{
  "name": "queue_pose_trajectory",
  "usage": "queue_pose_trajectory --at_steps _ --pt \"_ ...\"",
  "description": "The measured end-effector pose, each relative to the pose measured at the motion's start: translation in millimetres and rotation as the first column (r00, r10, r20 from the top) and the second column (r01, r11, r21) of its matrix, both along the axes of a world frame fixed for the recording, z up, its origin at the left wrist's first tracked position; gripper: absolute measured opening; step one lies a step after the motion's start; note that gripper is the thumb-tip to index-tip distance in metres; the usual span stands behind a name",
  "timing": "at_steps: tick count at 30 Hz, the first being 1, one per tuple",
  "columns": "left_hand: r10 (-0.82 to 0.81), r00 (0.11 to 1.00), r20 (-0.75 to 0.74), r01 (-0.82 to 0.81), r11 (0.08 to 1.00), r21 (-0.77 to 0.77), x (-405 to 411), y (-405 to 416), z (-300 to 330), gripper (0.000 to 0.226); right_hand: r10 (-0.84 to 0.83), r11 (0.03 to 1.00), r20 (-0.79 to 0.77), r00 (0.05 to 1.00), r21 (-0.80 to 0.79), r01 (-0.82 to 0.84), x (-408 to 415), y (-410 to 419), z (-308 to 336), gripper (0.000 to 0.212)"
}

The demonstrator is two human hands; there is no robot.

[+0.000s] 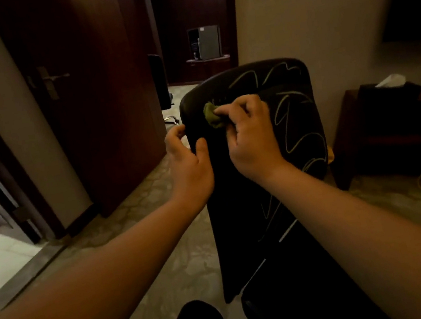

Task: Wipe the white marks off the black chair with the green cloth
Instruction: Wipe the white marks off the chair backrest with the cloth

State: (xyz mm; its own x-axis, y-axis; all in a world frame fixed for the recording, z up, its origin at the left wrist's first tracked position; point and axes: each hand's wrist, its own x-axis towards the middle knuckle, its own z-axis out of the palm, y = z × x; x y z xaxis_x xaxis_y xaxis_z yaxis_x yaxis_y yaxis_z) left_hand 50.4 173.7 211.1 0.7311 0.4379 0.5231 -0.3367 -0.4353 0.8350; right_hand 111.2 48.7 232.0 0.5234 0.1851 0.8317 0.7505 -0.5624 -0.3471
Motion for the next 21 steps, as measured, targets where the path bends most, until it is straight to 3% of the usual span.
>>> queue_pose_trajectory --at_steps 7,10,12,14,17,21 --pt "0.004 0.997 -0.072 -0.007 0.999 -0.049 7 -5 -8 0.043 0.108 0.987 -0.032 0.994 -0.117 -0.111 -21 -7 -70 0.017" --pt "0.013 0.992 -0.129 -0.020 0.998 -0.054 10 -9 -17 0.043 0.153 0.987 -0.168 0.974 -0.014 -0.158 -31 -17 -106 0.018" --pt "0.018 0.988 -0.154 -0.027 0.998 -0.058 12 -11 -23 0.042 0.094 0.995 -0.189 0.977 -0.026 -0.101 -33 -15 -104 0.031" --pt "0.020 0.984 -0.176 -0.035 0.996 -0.082 15 -11 -25 0.043 0.048 0.994 -0.205 0.978 0.105 -0.027 -19 -12 -84 0.026" --pt "0.042 0.981 -0.188 -0.058 0.995 -0.081 19 -11 -25 0.041 -0.070 0.992 -0.170 0.983 0.095 0.087 5 2 -33 0.032" --pt "0.030 0.980 -0.196 -0.044 0.997 -0.064 22 -7 -26 0.041 -0.065 0.991 -0.206 0.976 0.102 0.087 41 11 18 0.031"
